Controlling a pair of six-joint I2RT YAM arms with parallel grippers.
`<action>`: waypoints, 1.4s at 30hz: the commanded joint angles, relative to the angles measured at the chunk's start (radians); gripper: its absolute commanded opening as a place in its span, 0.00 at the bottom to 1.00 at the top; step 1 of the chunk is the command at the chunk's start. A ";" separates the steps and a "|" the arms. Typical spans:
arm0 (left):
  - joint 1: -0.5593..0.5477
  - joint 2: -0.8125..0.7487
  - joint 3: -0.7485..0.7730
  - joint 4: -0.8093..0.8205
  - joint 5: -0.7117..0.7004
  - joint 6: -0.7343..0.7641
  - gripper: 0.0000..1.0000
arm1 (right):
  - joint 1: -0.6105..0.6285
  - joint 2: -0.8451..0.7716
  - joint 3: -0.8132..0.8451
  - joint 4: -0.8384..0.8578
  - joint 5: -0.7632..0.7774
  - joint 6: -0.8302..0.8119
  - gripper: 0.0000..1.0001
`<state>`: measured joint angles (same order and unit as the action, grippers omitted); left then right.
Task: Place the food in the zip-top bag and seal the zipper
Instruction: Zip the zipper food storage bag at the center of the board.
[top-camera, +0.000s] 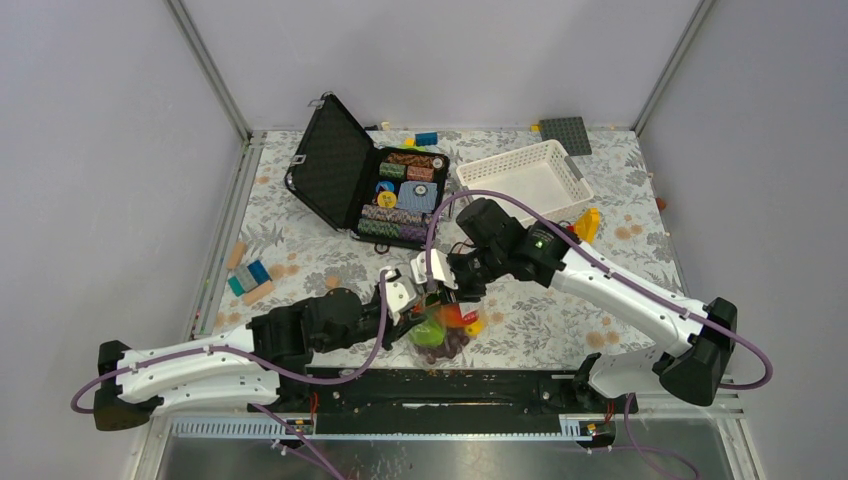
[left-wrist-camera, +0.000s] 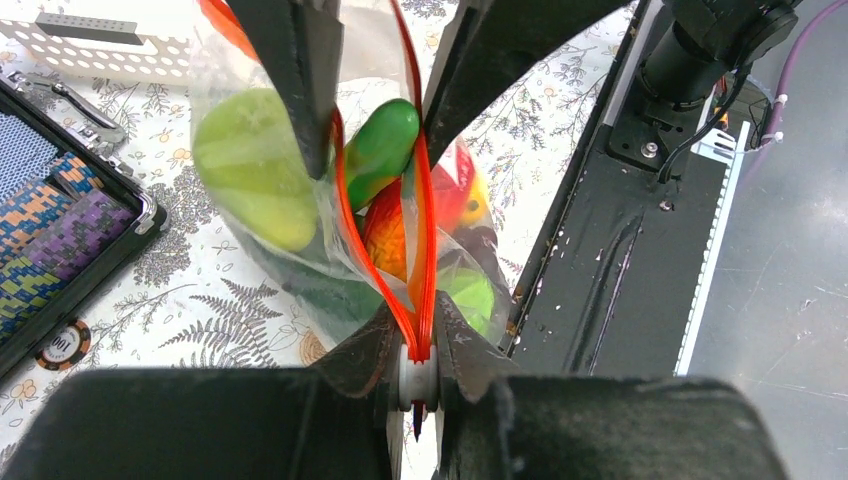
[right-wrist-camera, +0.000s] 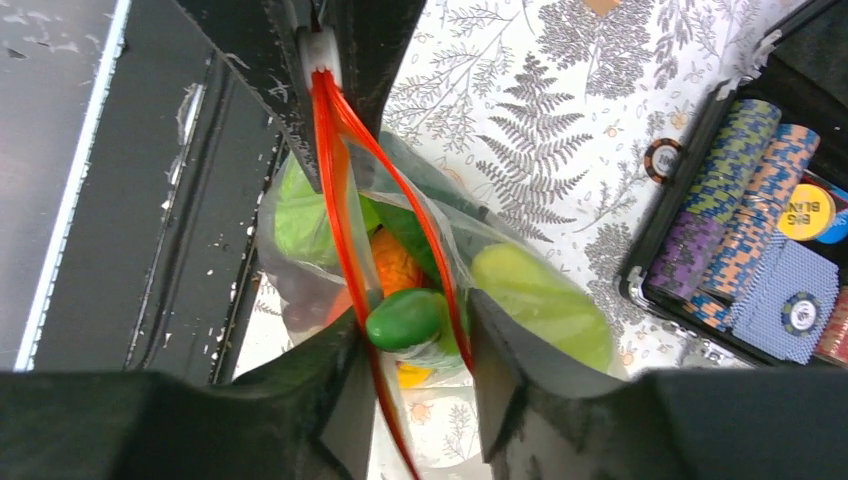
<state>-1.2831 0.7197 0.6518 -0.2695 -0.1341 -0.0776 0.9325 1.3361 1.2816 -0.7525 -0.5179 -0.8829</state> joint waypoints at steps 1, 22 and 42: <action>-0.003 -0.022 0.004 0.092 0.050 0.022 0.00 | 0.003 0.019 0.040 -0.025 -0.039 -0.033 0.36; -0.002 -0.141 -0.223 0.380 -0.090 -0.052 0.93 | 0.002 -0.220 -0.135 0.203 0.161 0.436 0.01; 0.249 0.012 -0.328 0.820 0.395 -0.174 0.58 | 0.003 -0.358 -0.288 0.328 0.180 0.552 0.02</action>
<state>-1.0473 0.6655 0.2798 0.4469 0.0948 -0.2230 0.9333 0.9936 0.9882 -0.5243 -0.3397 -0.3798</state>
